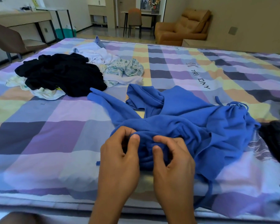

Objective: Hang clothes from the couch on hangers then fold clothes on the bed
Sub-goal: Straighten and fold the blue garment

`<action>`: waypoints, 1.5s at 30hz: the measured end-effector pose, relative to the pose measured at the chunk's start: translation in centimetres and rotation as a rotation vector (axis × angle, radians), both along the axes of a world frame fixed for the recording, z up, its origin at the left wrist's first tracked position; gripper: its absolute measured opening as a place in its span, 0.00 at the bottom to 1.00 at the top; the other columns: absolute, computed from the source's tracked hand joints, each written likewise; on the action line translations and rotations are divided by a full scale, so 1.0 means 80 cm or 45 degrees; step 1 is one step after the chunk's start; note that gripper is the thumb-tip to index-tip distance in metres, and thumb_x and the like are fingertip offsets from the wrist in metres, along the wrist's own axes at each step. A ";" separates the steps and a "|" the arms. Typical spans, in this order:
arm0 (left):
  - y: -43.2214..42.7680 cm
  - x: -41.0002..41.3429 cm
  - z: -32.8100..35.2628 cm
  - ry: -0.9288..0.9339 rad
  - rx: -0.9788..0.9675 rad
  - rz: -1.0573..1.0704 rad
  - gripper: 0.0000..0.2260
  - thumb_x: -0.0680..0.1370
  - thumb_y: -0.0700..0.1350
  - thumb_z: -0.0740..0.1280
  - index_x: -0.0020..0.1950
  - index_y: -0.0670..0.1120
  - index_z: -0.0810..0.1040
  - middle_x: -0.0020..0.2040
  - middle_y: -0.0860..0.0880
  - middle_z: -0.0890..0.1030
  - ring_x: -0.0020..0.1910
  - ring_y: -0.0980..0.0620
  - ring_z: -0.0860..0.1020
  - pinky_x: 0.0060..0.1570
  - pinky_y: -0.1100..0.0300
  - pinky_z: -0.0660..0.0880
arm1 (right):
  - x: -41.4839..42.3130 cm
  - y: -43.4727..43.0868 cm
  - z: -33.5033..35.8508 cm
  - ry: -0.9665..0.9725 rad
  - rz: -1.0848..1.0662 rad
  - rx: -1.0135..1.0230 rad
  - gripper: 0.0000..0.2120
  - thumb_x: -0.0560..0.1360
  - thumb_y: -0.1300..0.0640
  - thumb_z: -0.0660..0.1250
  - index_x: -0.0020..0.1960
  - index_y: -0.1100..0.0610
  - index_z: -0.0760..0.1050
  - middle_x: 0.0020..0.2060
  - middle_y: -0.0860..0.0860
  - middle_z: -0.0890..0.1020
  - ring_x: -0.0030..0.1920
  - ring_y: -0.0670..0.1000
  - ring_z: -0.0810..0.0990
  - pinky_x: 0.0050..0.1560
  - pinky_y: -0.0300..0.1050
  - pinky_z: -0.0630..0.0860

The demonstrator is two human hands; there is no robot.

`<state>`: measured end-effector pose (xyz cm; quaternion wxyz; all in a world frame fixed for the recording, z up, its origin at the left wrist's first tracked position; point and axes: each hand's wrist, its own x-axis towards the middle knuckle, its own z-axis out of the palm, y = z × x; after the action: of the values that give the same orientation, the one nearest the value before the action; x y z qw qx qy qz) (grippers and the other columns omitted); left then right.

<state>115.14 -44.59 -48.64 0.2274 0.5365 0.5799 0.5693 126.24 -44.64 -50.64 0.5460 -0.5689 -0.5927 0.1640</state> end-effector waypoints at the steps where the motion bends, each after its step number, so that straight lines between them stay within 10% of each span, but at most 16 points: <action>1: -0.004 0.001 0.003 -0.075 0.003 -0.036 0.12 0.82 0.42 0.64 0.38 0.44 0.75 0.32 0.49 0.76 0.31 0.56 0.73 0.33 0.64 0.70 | 0.000 -0.002 0.001 -0.033 -0.009 -0.006 0.07 0.75 0.52 0.70 0.51 0.46 0.82 0.44 0.41 0.76 0.44 0.44 0.79 0.45 0.34 0.72; 8: 0.001 -0.006 0.011 -0.528 -0.164 -0.388 0.17 0.79 0.49 0.62 0.48 0.34 0.75 0.47 0.31 0.79 0.43 0.43 0.76 0.50 0.45 0.74 | 0.014 0.000 0.005 -0.182 -0.004 -0.013 0.04 0.69 0.54 0.69 0.45 0.48 0.80 0.44 0.43 0.75 0.46 0.47 0.78 0.45 0.51 0.77; 13: 0.027 -0.017 0.002 -0.732 -0.299 -0.423 0.11 0.83 0.43 0.61 0.43 0.42 0.77 0.41 0.40 0.78 0.44 0.46 0.75 0.52 0.48 0.70 | 0.020 0.001 0.002 0.196 0.290 -0.144 0.07 0.76 0.54 0.63 0.41 0.55 0.75 0.38 0.48 0.77 0.41 0.45 0.76 0.45 0.44 0.72; 20: 0.053 -0.020 -0.013 -0.371 -0.201 -0.417 0.17 0.79 0.52 0.61 0.39 0.39 0.71 0.37 0.43 0.73 0.40 0.48 0.71 0.45 0.51 0.68 | 0.026 0.004 0.011 1.030 0.580 -0.390 0.08 0.81 0.58 0.64 0.46 0.58 0.79 0.45 0.56 0.83 0.48 0.51 0.79 0.54 0.48 0.75; 29: 0.080 -0.027 0.036 0.321 -0.018 -0.658 0.13 0.78 0.55 0.66 0.43 0.46 0.76 0.36 0.55 0.77 0.36 0.59 0.74 0.41 0.62 0.71 | 0.028 0.075 0.064 1.043 0.522 -0.296 0.10 0.85 0.60 0.57 0.47 0.58 0.72 0.44 0.60 0.80 0.47 0.56 0.77 0.53 0.51 0.76; 39: 0.145 -0.026 0.100 0.203 0.172 -0.453 0.19 0.83 0.51 0.63 0.40 0.38 0.73 0.34 0.40 0.71 0.33 0.48 0.70 0.37 0.49 0.69 | 0.019 0.134 0.131 0.342 0.432 -0.065 0.06 0.81 0.46 0.63 0.50 0.46 0.68 0.36 0.60 0.75 0.34 0.56 0.72 0.38 0.54 0.71; 45: 0.103 -0.021 0.098 0.186 0.098 -0.268 0.18 0.76 0.56 0.61 0.36 0.43 0.73 0.30 0.48 0.70 0.31 0.53 0.67 0.35 0.52 0.67 | 0.021 0.086 0.118 -0.414 0.320 0.436 0.16 0.70 0.68 0.66 0.48 0.49 0.69 0.53 0.47 0.68 0.51 0.50 0.75 0.42 0.48 0.74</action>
<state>113.42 -36.36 -40.80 0.2225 0.6428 0.5131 0.5235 127.90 -37.72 -41.16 0.5073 -0.4092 -0.7577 0.0343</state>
